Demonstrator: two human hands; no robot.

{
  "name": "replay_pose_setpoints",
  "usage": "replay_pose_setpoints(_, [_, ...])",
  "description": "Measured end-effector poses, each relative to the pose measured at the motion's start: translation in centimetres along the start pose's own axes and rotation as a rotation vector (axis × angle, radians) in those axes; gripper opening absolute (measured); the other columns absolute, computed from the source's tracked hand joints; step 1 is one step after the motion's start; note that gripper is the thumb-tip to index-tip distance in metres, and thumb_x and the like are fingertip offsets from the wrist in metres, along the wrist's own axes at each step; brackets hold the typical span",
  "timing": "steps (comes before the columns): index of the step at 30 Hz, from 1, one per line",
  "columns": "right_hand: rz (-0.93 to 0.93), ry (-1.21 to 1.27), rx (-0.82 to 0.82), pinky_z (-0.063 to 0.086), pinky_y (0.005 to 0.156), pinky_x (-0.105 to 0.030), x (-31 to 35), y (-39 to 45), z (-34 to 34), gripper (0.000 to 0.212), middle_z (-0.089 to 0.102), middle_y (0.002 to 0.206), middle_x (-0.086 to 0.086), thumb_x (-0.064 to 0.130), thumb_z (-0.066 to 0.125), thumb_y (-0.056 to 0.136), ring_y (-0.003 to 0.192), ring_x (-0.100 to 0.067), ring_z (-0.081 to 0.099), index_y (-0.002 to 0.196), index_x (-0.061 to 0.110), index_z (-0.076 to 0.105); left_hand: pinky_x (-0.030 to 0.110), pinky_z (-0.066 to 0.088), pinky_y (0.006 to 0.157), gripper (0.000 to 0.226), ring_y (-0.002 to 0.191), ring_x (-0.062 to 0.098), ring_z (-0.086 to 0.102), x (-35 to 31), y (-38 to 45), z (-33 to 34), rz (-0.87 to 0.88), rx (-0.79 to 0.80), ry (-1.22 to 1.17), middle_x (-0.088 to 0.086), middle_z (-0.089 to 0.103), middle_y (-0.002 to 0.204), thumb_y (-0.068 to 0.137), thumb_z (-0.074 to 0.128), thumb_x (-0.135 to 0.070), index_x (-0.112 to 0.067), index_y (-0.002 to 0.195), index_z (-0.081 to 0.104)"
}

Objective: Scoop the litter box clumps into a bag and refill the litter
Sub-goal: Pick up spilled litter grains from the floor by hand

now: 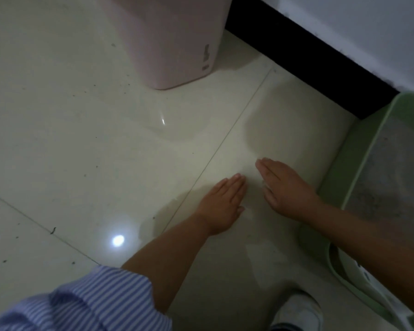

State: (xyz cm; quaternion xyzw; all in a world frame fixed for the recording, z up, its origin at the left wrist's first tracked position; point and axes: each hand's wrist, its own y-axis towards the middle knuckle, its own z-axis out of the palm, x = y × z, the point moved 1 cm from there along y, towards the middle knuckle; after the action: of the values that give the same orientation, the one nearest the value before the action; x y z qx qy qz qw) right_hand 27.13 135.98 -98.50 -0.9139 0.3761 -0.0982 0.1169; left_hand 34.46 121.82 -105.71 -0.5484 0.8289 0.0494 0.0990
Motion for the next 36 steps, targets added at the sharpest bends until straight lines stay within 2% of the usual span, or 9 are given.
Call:
replay_pose_setpoints(6, [0.274,0.219,0.274,0.038,0.096,-0.031,2.1,-0.4,1.7,0.039,0.049,0.127,-0.013,0.022,0.050,0.088,0.119,-0.028,0.044,0.123,0.005,0.051,0.038,0.052,0.083,0.042,0.100,0.033,0.066,5.6,-1.4,-3.2,0.009,-0.140,-0.044,0.021,0.067,0.110,0.097,0.021,-0.026,0.000,0.117,0.047])
replay_pose_setpoints(9, [0.307,0.378,0.158,0.034,0.101,-0.031,4.0,0.1,2.5,0.050,0.048,0.129,-0.016,0.024,0.062,0.083,0.121,-0.030,0.043,0.126,0.001,0.050,0.043,0.056,0.074,0.040,0.092,0.038,0.068,9.1,-3.7,-4.9,0.001,-0.111,-0.020,0.026,0.067,0.106,0.082,0.037,-0.021,0.000,0.113,0.049])
replay_pose_setpoints(11, [0.346,0.488,0.048,0.032,0.103,-0.032,5.1,0.8,2.8,0.058,0.049,0.128,-0.019,0.022,0.070,0.078,0.121,-0.033,0.043,0.128,-0.001,0.050,0.049,0.056,0.068,0.045,0.085,0.042,0.068,9.9,-4.7,-5.6,-0.206,-0.039,-0.100,0.029,0.067,0.100,0.076,0.039,-0.021,0.006,0.105,0.060])
replay_pose_setpoints(16, [0.382,0.518,-0.068,0.037,0.097,-0.035,7.3,2.2,4.3,0.049,0.052,0.114,-0.023,0.021,0.074,0.073,0.110,-0.037,0.047,0.111,-0.008,0.059,0.033,0.047,0.083,0.062,0.093,0.043,0.062,7.7,-6.1,-5.7,-0.695,-0.111,-0.485,0.031,0.064,0.097,0.076,0.028,-0.032,0.013,0.097,0.065])
replay_pose_setpoints(22, [0.249,0.505,-0.016,0.033,0.077,-0.025,8.4,1.8,5.3,0.030,0.059,0.088,-0.024,0.016,0.074,0.068,0.086,-0.038,0.058,0.083,-0.008,0.064,0.029,0.038,0.089,0.062,0.105,0.036,0.057,7.9,-7.1,-5.5,-0.737,-0.072,-0.523,0.026,0.062,0.109,0.077,0.029,-0.034,0.007,0.108,0.063])
replay_pose_setpoints(24, [0.232,0.476,0.024,0.041,0.082,-0.031,8.3,1.8,5.1,0.026,0.060,0.093,-0.023,0.011,0.072,0.072,0.091,-0.036,0.057,0.087,-0.009,0.065,0.027,0.034,0.091,0.055,0.108,0.036,0.055,7.9,-7.0,-5.9,-0.768,-0.115,-0.541,0.026,0.061,0.112,0.079,0.032,-0.027,0.008,0.109,0.062])
replay_pose_setpoints(27, [0.211,0.451,-0.048,0.049,0.066,-0.025,8.6,1.9,5.0,0.018,0.063,0.071,-0.016,0.013,0.062,0.071,0.067,-0.032,0.064,0.067,-0.004,0.069,0.024,0.033,0.083,0.043,0.107,0.033,0.055,7.5,-6.6,-6.1,-0.885,-0.182,-0.650,0.023,0.062,0.111,0.090,0.036,-0.022,0.006,0.107,0.063])
replay_pose_setpoints(30, [0.122,0.381,-0.096,0.043,0.052,-0.021,8.3,1.9,5.3,0.035,0.062,0.053,-0.007,0.017,0.043,0.072,0.048,-0.022,0.062,0.050,0.004,0.068,0.029,0.040,0.079,0.029,0.089,0.028,0.057,6.8,-5.7,-6.3,-1.119,-0.217,-1.011,0.012,0.061,0.087,0.098,0.038,-0.015,0.000,0.097,0.062])
replay_pose_setpoints(36, [0.075,0.312,-0.012,0.042,0.038,-0.015,8.4,2.2,4.3,0.014,0.059,0.048,-0.009,0.003,0.057,0.060,0.041,-0.023,0.059,0.048,0.004,0.063,0.028,0.047,0.077,0.050,0.078,0.018,0.056,6.3,-4.3,-6.9,-1.411,-0.182,-1.892,0.009,0.056,0.082,0.101,0.021,-0.037,-0.003,0.086,0.054])
